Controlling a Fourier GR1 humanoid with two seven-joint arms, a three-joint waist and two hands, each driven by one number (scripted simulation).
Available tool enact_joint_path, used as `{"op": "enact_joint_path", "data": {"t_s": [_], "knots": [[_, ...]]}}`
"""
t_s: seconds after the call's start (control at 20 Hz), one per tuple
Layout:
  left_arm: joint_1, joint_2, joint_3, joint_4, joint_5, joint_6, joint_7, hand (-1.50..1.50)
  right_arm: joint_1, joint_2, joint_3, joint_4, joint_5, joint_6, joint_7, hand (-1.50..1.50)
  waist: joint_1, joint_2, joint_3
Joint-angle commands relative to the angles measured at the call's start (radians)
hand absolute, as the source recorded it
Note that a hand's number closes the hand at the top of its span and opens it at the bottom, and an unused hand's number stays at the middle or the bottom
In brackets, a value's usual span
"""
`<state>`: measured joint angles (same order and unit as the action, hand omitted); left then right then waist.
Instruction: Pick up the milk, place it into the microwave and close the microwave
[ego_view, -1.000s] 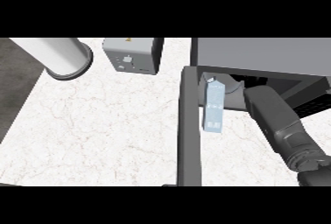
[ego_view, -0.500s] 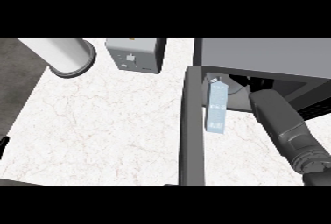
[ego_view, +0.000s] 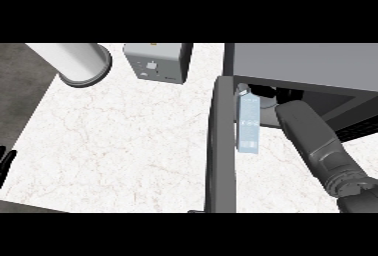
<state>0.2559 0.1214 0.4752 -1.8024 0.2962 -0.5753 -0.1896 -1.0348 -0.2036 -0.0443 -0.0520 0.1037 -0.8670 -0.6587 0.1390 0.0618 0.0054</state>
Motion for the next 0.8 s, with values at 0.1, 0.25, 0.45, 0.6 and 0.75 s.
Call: {"op": "enact_joint_path", "data": {"t_s": [0.1,0.25,0.45,0.6,0.75], "knots": [[-0.042,0.013,0.003,0.040,-0.031,0.013,-0.018,-1.50,-0.032,0.017,0.021,0.007,0.026,-0.030,0.007,-1.50,-0.003,0.001,-0.002],[-0.058,0.016,-0.007,0.049,-0.028,0.013,-0.003,-1.50,-0.049,0.029,0.023,0.009,0.029,-0.012,0.024,-1.50,-0.009,-0.002,-0.001],[-0.050,0.003,-0.012,0.050,-0.032,0.003,-0.028,-1.50,-0.034,0.017,0.026,0.008,0.034,0.023,0.013,-1.50,-0.013,-0.005,-0.001],[-0.020,0.009,0.002,0.056,-0.034,-0.012,-0.045,-1.50,-0.023,0.026,0.023,0.007,0.033,0.000,0.013,-1.50,-0.005,-0.006,-0.001],[-0.044,-0.011,-0.010,0.047,-0.031,0.012,-0.033,-1.50,-0.017,0.028,0.016,-0.005,0.027,0.035,0.004,-1.50,-0.028,-0.014,-0.001]]}}
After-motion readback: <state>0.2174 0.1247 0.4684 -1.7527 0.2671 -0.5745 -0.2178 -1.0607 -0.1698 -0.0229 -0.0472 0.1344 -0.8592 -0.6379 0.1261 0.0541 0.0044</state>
